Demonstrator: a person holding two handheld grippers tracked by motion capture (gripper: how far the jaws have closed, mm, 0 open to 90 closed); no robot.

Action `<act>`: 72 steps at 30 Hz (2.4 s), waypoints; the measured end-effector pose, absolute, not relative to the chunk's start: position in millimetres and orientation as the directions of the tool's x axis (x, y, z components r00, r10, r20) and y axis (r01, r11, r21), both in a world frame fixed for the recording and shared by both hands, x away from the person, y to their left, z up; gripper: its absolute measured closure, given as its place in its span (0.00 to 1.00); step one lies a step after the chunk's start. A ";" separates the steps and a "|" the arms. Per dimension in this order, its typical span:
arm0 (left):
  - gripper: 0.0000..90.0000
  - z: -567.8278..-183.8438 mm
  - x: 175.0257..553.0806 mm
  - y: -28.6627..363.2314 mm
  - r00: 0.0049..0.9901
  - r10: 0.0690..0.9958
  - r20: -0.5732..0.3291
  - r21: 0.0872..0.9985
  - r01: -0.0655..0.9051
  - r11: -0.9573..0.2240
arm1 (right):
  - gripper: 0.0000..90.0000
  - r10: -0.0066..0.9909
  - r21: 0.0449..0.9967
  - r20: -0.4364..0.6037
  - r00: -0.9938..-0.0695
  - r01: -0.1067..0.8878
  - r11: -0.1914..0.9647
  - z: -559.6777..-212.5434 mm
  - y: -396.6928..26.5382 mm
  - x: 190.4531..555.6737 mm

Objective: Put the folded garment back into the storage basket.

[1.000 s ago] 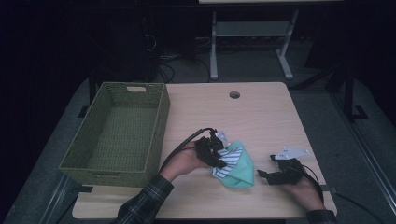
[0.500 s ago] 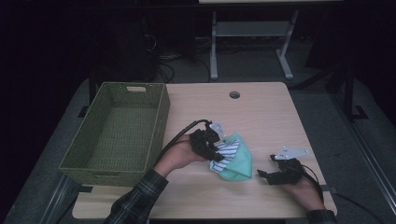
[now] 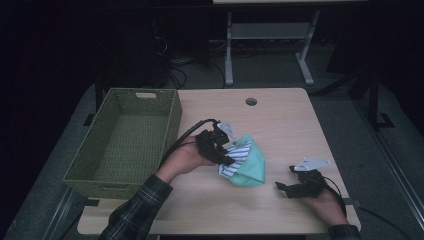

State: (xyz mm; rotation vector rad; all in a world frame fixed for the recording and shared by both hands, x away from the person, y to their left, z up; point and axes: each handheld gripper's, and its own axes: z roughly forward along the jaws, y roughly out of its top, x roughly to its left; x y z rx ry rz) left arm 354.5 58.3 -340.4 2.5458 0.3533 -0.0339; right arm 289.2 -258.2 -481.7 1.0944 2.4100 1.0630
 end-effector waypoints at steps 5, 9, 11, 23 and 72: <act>0.81 -330.1 357.8 66.6 0.960 0.262 -0.093 0.537 0.270 -0.799 | 0.15 0.748 0.725 0.037 -0.662 0.533 0.436 -481.8 -257.8 289.7; 0.81 -323.0 360.4 74.8 0.957 0.278 -0.082 0.535 0.277 -0.798 | 0.13 0.752 0.723 0.037 -0.658 0.537 0.435 -482.2 -257.6 290.3; 0.81 -319.9 361.3 79.4 0.955 0.285 -0.079 0.537 0.281 -0.795 | 0.10 0.761 0.717 0.038 -0.648 0.548 0.431 -482.3 -257.4 290.7; 0.81 -296.6 367.8 120.4 0.934 0.355 -0.048 0.545 0.322 -0.774 | 0.02 0.778 0.703 0.041 -0.627 0.572 0.424 -482.9 -256.3 292.0; 0.80 -256.6 370.3 282.9 0.712 0.702 0.024 0.587 0.559 -0.586 | 0.03 0.778 0.703 0.041 -0.627 0.571 0.424 -482.9 -256.2 292.1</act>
